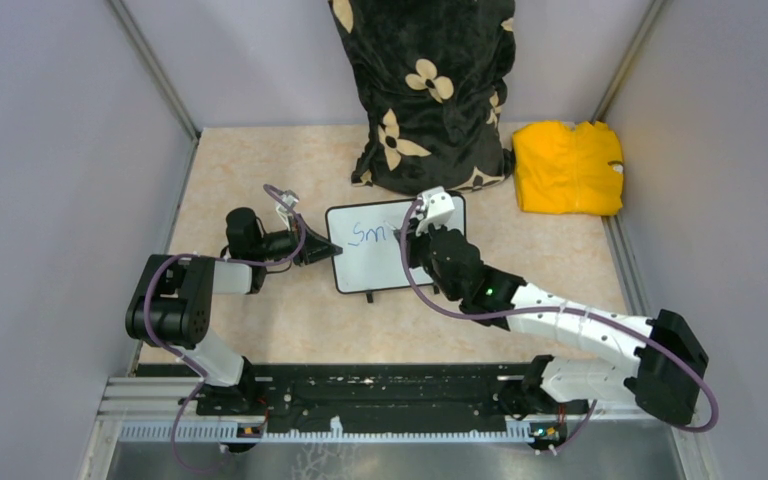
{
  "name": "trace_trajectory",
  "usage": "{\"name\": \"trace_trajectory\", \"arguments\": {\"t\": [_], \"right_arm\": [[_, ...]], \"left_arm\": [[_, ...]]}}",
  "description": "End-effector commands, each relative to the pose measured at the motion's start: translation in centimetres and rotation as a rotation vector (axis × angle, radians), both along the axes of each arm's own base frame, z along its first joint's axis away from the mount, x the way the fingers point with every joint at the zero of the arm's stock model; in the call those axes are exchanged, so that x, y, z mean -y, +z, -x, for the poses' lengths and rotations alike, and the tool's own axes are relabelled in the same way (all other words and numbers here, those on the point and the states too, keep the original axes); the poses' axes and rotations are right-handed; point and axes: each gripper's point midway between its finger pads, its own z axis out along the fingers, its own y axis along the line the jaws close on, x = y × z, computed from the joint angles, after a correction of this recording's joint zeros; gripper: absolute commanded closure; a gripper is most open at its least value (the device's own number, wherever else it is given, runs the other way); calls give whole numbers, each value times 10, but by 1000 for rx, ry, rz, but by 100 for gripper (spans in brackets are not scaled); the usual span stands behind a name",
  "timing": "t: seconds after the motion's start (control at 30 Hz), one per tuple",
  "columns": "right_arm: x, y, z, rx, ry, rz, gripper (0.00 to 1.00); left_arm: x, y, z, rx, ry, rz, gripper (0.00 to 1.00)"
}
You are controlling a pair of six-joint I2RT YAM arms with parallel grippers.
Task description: Write a sentence on the whiteboard
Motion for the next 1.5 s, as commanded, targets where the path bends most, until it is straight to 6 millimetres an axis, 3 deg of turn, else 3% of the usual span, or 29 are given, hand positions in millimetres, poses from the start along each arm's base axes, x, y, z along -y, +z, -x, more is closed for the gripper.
{"name": "trace_trajectory", "arguments": {"t": [0.0, 0.43, 1.03, 1.47], "right_arm": [[-11, 15, -4, 25, 24, -62, 100], [-6, -9, -10, -30, -33, 2, 100], [-3, -13, -16, -27, -75, 8, 100], [-1, -28, -14, -58, -76, 52, 100]], "left_arm": [[1, 0, -4, 26, 8, -19, 100], [1, 0, -5, 25, 9, -22, 100], [1, 0, -4, 27, 7, -23, 100], [1, 0, -4, 26, 7, -23, 100]]}}
